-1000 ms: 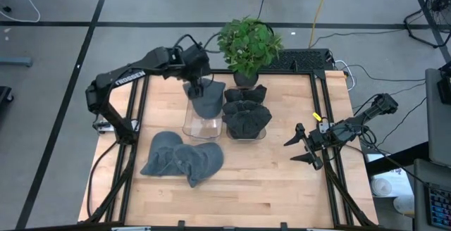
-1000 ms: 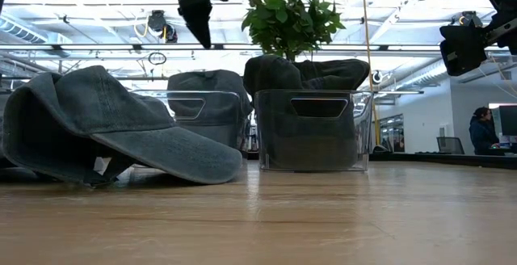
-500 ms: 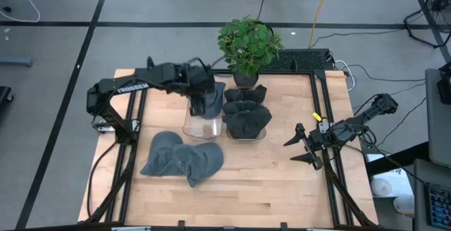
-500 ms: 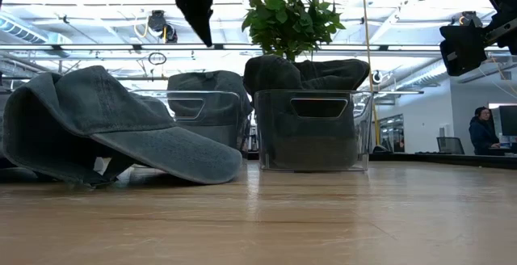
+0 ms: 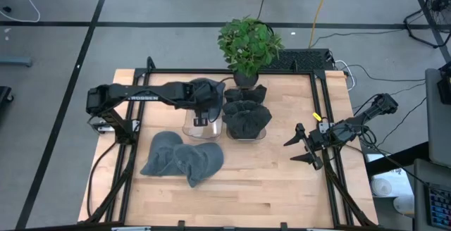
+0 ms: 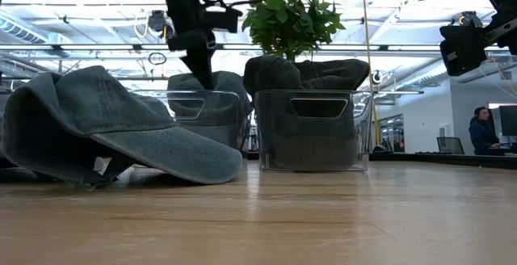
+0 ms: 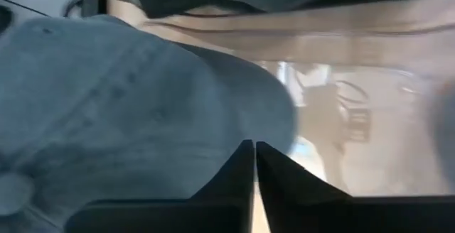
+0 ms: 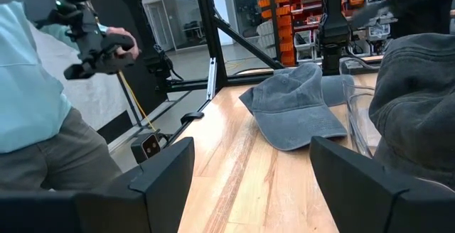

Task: Pick & Place hat
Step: Put the right blue cap into the left transparent bin

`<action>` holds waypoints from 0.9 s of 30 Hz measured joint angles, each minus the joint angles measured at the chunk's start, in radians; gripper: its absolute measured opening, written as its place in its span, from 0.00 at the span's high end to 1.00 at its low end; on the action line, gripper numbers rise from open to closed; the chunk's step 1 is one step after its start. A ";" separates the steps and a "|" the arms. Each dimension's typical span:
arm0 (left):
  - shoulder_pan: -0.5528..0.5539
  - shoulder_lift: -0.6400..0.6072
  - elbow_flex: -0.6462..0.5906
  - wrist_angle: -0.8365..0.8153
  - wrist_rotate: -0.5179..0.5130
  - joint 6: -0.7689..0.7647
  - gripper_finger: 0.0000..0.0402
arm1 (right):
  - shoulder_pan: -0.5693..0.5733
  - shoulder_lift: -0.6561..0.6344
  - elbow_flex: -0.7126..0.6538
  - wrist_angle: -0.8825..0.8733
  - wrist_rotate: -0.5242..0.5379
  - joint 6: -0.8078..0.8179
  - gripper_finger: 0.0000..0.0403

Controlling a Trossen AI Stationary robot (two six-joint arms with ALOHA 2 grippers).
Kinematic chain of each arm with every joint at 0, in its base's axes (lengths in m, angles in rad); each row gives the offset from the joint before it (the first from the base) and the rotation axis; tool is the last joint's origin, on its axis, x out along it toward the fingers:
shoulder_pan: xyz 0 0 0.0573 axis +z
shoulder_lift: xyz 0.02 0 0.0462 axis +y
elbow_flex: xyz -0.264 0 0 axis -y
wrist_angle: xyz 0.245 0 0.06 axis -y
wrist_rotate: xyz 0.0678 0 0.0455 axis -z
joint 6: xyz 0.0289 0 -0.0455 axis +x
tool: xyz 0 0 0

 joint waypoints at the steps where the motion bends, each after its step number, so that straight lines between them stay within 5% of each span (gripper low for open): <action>1: 0.005 0.000 -0.017 0.031 -0.016 0.008 0.97 | 0.000 0.000 0.000 0.000 0.000 0.000 0.34; 8: 0.041 0.000 -0.139 0.170 -0.123 0.030 0.95 | 0.000 0.000 0.000 0.000 0.000 0.000 0.34; 27: 0.071 0.000 -0.342 0.438 0.027 0.178 0.99 | 0.000 0.000 0.000 0.000 0.000 0.000 0.34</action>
